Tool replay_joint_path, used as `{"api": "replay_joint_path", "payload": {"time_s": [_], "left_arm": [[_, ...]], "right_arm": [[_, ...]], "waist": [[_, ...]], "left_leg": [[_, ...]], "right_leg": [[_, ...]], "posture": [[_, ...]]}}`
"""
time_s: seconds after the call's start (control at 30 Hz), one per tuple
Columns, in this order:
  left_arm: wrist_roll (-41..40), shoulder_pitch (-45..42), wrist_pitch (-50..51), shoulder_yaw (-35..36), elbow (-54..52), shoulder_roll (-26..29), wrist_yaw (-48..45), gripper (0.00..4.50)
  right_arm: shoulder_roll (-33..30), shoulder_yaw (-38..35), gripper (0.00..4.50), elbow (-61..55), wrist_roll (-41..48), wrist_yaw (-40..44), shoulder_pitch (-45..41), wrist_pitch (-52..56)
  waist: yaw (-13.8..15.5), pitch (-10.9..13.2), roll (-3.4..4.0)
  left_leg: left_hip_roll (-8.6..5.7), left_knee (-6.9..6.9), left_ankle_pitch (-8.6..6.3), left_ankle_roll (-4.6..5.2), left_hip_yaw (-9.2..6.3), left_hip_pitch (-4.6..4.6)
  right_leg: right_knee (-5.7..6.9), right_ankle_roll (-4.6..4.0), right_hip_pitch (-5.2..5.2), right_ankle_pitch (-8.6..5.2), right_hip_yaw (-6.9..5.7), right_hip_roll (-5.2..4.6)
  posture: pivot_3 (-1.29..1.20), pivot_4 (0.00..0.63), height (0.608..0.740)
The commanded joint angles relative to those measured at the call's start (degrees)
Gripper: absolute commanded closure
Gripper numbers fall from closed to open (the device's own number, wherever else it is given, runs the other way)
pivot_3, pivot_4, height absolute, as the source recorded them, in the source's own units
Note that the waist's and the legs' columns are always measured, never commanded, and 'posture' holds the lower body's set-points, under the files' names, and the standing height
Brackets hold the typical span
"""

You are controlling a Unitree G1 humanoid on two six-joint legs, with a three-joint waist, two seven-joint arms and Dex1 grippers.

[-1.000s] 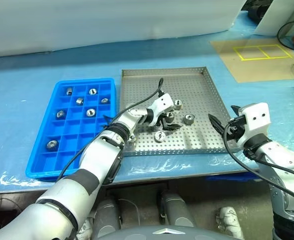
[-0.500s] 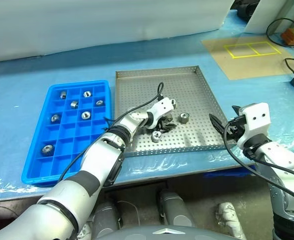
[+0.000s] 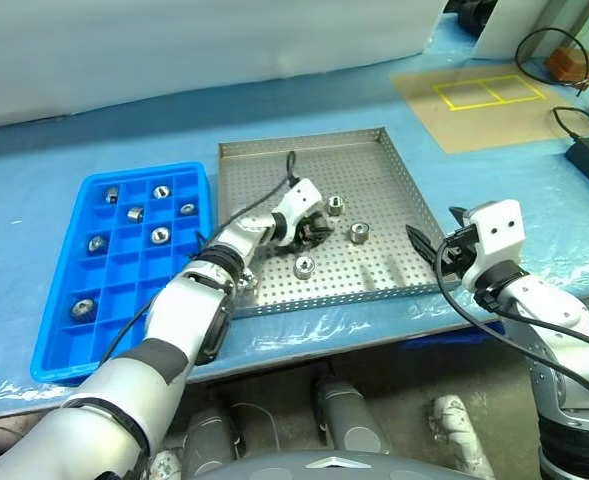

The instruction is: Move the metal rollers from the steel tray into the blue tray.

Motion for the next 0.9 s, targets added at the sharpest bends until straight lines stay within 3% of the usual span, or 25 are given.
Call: {"api": "replay_joint_path", "payload": {"time_s": [0.03, 0.23, 0.53, 0.73, 0.9], "left_arm": [[-6.89, 0.45, -0.04, 4.65, -6.35, 3.18, -9.04, 2.07], [-11.05, 9.10, 2.35, 5.28, -25.15, 13.76, -17.27, 2.07], [-14.62, 21.02, 11.34, 7.51, -48.84, 23.95, -12.04, 2.07], [-17.22, 25.52, 15.94, 5.54, -58.92, 23.53, -10.15, 2.07], [-14.79, 20.59, 12.23, 0.23, -51.67, 17.04, -9.02, 2.07]], "right_arm": [[-1.02, 0.09, 0.43, 0.08, 0.30, 0.80, -1.08, -1.45], [-1.18, 4.24, 0.43, 5.95, 0.15, 3.58, -6.81, -3.48], [0.17, 10.98, 0.43, 18.43, -0.42, 8.90, -16.85, -9.39], [1.41, 12.91, 0.43, 21.97, -0.90, 9.88, -19.12, -11.66], [0.39, 10.91, 0.43, 19.96, -0.58, 9.27, -17.33, -11.09]], "waist": [[-0.01, 0.00, 0.00], [0.08, 0.04, -0.01], [6.46, 0.07, 0.04], [11.53, 0.09, 0.07], [13.69, 0.09, 0.07]], "left_leg": [[0.00, -0.01, 0.00, 0.00, 0.00, -0.07], [0.11, -0.06, 0.00, 0.03, -0.04, -0.06], [0.24, -0.06, 0.03, -0.01, 0.01, -0.05], [0.30, -0.17, 0.07, -0.11, 0.17, -0.05], [0.16, -0.15, 0.09, -0.25, 0.27, -0.02]], "right_leg": [[0.02, 0.00, -0.07, 0.00, -0.01, 0.00], [0.07, -0.02, -0.17, 0.00, 0.06, -0.03], [0.22, -0.04, -0.21, 0.00, 0.05, -0.09], [0.28, -0.04, -0.27, 0.00, 0.03, -0.09], [0.32, -0.04, -0.23, 0.00, 0.08, -0.21]], "posture": [[-0.56, 0.150, 0.740], [-0.42, 0.150, 0.740], [-0.22, 0.150, 0.740], [-0.20, 0.150, 0.740], [-0.26, 0.150, 0.740]]}}
